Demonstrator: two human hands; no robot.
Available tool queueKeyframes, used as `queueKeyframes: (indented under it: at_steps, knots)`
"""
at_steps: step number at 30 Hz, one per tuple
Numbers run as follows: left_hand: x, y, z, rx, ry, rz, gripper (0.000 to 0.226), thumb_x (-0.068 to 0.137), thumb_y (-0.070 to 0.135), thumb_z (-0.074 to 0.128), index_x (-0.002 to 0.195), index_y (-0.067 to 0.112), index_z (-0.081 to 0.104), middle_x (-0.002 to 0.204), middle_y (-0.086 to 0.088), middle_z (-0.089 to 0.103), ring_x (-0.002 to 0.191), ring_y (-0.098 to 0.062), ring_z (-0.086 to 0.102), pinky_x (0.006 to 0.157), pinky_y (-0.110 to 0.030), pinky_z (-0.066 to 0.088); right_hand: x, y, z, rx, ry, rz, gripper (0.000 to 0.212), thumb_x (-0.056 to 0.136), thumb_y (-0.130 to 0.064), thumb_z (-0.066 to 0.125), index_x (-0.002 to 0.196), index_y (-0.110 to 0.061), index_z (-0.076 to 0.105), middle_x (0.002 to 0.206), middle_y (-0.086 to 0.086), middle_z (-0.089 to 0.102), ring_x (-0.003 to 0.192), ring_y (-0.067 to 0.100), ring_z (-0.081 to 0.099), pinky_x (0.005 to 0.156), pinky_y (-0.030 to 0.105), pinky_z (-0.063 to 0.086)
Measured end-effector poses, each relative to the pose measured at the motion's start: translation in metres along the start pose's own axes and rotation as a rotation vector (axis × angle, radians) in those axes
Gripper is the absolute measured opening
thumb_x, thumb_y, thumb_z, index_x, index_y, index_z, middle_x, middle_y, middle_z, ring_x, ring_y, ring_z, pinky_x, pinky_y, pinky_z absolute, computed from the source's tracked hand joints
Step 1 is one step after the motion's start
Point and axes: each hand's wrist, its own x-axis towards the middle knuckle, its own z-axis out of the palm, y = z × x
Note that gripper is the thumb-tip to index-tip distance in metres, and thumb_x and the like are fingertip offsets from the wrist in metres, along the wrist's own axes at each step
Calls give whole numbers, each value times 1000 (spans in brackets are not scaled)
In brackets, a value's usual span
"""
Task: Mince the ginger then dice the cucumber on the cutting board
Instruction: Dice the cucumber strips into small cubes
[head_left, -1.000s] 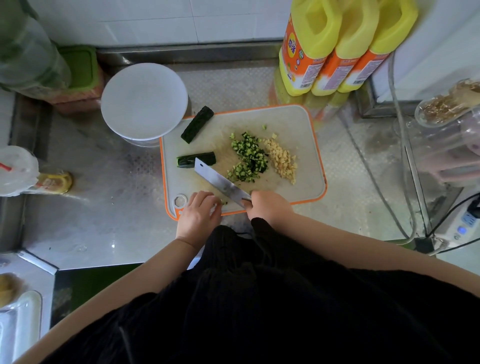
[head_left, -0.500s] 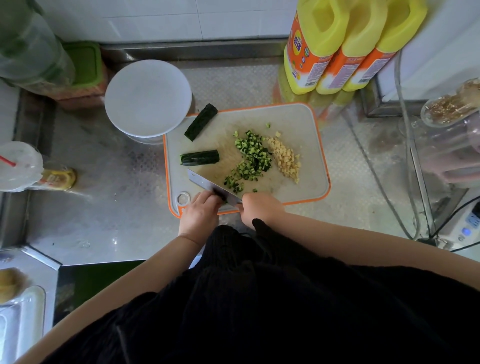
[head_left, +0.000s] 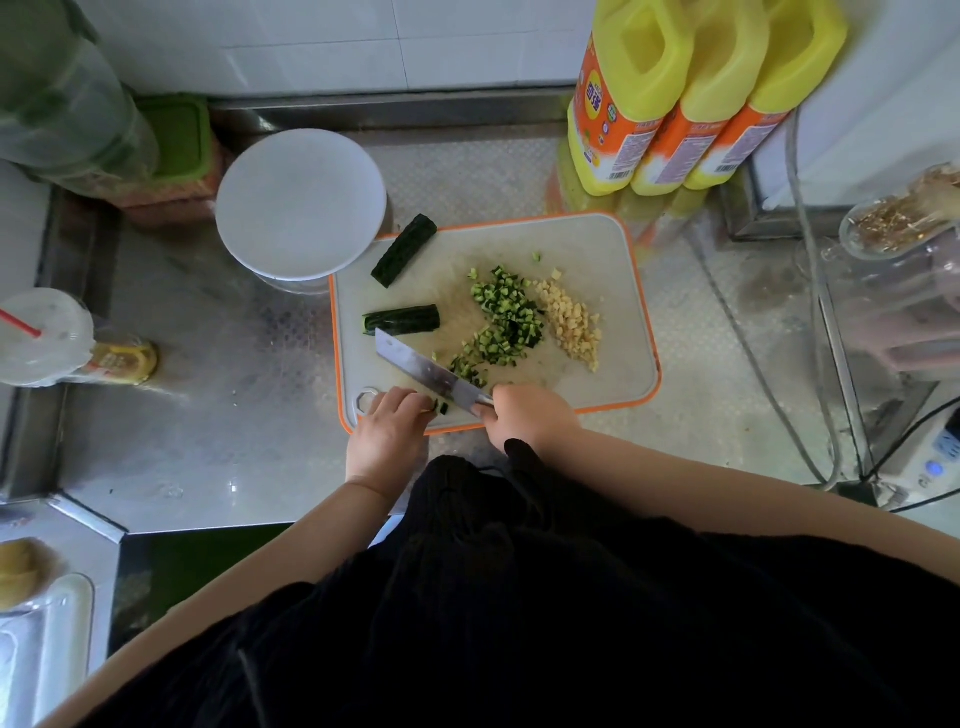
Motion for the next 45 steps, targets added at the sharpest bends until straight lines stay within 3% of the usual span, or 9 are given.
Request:
queueKeyframes:
  at_steps: [6,12,17,22,28,33,38,42,45]
  knots:
    - [1,0,1,19,-63,-36,5,78,9,66,81,8,70,80,-6,67,75,-34,60,56,-39,53,-1,-4,1,-77,-24,-57,29,100,-34,42,105,-10,57,91,8,59,92,30,61,68,33,41]
    - [5,1,3,45,-106,-53,18,71,-2,78,82,11,72,80,-5,66,76,-33,60,56,-38,52,1,-8,4,-111,-48,-65,26,100,-30,43,101,-9,59,81,4,54,80,27,58,66,33,43]
    - [6,2,4,35,-96,-57,19,70,-4,77,81,10,70,78,-6,66,75,-34,60,54,-40,53,8,-9,6,-74,-49,-37,28,100,-33,45,103,-9,60,86,6,56,90,29,62,68,34,44]
    - [5,0,6,83,-120,13,20,68,-2,76,84,9,70,81,-6,67,75,-33,60,50,-39,52,15,-6,6,48,-4,31,37,98,-44,44,108,-12,60,99,9,63,96,30,61,70,33,43]
    - [10,7,10,60,7,122,23,85,18,52,93,10,72,87,-6,68,80,-31,63,51,-37,55,16,18,-4,152,48,33,34,98,-40,45,85,-10,52,68,2,49,74,27,55,59,31,38]
    - [17,11,12,176,64,281,29,86,25,51,111,18,64,104,-1,67,99,-21,54,71,-35,54,12,17,0,286,54,52,42,98,-45,43,93,-6,57,79,5,52,77,24,52,66,31,37]
    - [15,3,7,159,121,353,23,86,21,54,96,13,74,97,-2,70,95,-20,53,72,-35,53,10,23,-11,468,59,54,44,98,-43,44,64,-14,40,61,1,41,55,16,42,51,29,28]
    - [18,3,0,92,138,271,13,79,9,69,89,15,75,90,-1,70,85,-24,61,67,-33,49,7,29,-16,451,76,42,47,97,-39,46,58,-18,31,56,0,34,50,14,33,48,28,21]
    - [29,10,-8,73,84,206,10,86,17,62,84,15,72,82,1,69,79,-27,62,65,-34,47,7,34,-14,439,90,45,44,95,-33,46,58,-15,32,56,2,34,50,16,35,47,29,23]
